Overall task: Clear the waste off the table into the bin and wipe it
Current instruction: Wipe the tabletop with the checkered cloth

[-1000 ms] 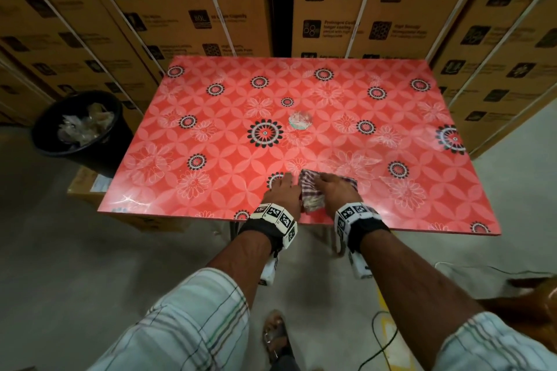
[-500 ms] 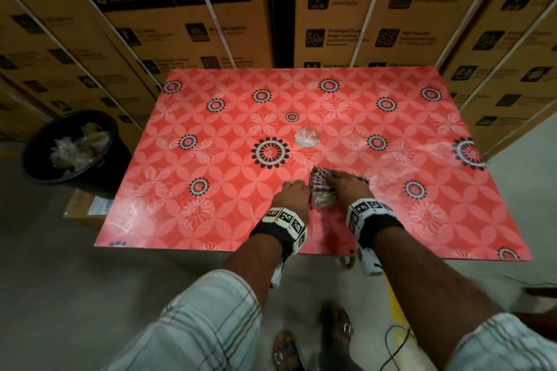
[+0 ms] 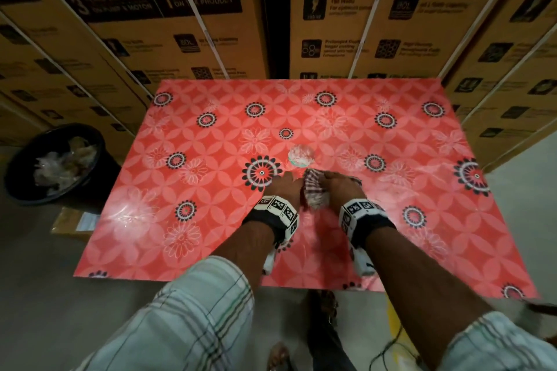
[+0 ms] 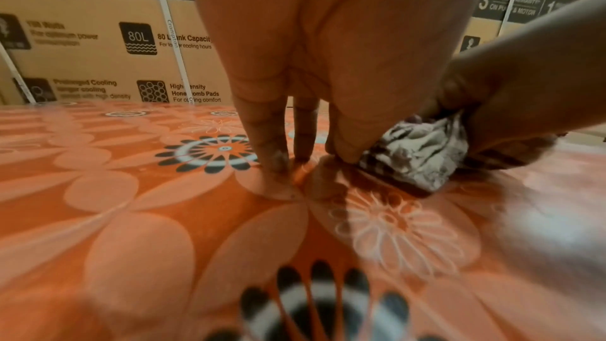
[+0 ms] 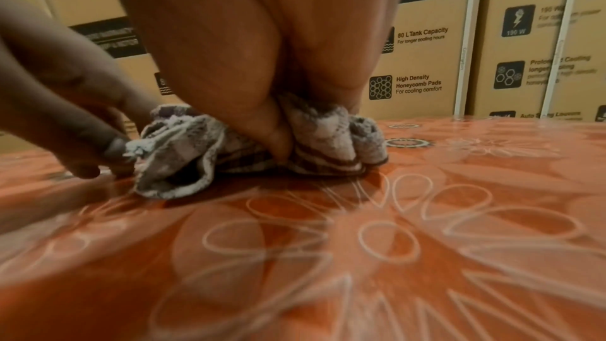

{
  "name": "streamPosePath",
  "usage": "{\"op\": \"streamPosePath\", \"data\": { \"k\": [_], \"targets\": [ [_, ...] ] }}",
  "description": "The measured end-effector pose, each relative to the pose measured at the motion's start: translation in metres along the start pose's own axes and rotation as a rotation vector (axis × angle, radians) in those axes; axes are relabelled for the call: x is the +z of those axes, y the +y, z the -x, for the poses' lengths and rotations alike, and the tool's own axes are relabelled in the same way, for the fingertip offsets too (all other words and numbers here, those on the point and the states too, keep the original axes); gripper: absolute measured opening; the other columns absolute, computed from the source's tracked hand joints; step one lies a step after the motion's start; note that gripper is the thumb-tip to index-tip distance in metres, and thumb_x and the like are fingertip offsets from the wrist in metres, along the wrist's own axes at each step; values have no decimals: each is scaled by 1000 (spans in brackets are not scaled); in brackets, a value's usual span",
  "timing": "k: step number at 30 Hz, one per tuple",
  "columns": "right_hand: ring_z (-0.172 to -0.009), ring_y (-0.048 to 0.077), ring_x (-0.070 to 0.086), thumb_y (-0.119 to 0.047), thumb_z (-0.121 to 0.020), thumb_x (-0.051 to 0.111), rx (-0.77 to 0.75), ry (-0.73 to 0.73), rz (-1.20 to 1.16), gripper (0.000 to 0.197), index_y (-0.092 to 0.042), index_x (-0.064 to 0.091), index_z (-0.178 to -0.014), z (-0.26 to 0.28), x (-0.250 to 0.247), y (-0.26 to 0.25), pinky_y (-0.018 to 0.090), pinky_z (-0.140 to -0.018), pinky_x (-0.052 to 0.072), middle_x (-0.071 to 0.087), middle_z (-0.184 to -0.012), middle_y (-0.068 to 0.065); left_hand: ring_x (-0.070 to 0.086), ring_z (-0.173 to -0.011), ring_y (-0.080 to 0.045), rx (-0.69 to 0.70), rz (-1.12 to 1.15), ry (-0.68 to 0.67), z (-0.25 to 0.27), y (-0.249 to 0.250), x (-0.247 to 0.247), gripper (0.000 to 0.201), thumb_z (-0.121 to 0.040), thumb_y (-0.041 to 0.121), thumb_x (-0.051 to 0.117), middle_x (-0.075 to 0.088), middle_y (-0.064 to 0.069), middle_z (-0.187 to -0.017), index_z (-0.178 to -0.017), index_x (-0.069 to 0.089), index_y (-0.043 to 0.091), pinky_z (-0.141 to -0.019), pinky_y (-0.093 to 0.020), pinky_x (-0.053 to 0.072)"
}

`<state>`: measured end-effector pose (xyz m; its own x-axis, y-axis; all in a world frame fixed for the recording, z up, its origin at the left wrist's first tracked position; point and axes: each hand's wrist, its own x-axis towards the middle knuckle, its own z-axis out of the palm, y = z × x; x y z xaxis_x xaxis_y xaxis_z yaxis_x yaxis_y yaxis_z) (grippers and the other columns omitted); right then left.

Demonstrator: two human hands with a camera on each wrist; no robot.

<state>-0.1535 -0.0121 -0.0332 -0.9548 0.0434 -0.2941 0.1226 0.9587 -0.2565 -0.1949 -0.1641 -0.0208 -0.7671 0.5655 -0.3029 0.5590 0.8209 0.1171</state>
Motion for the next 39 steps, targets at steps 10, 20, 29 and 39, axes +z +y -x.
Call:
{"op": "streamPosePath", "data": {
  "k": [10,20,29,39],
  "targets": [
    [-136,24,35,-20,-82,63,-55,32,-34,60,-13,45,-139,10,-3,7,29,-113,24,40,-147,9,38,-132,-36,-18,99,-64,-54,-9,-7,45,-94,18,47,38,-15,-149,-138,45,10,-111,-44,32],
    [-132,27,40,-15,-97,38,29,21,59,46,-12,37,-143,-73,-28,27,34,-110,32,39,-147,11,44,-121,-37,-111,231,-33,-89,-9,-21,40,-93,21,53,40,-18,-138,-132,51,9,-101,-47,45],
    [-135,27,37,-10,-91,47,-36,68,21,51,-14,41,-141,-117,-50,39,36,-111,31,38,-148,9,38,-123,-39,-92,122,28,-117,-19,-24,40,-98,32,43,40,-14,-140,-139,46,28,-97,-49,47],
    [-127,25,48,-3,-85,50,-37,107,17,48,-14,54,-131,-137,-59,52,33,-108,36,50,-139,10,23,-144,-38,-70,213,-49,-166,-25,-46,49,-98,33,46,19,-15,-160,-140,43,9,-118,-48,24]
  ]
}}
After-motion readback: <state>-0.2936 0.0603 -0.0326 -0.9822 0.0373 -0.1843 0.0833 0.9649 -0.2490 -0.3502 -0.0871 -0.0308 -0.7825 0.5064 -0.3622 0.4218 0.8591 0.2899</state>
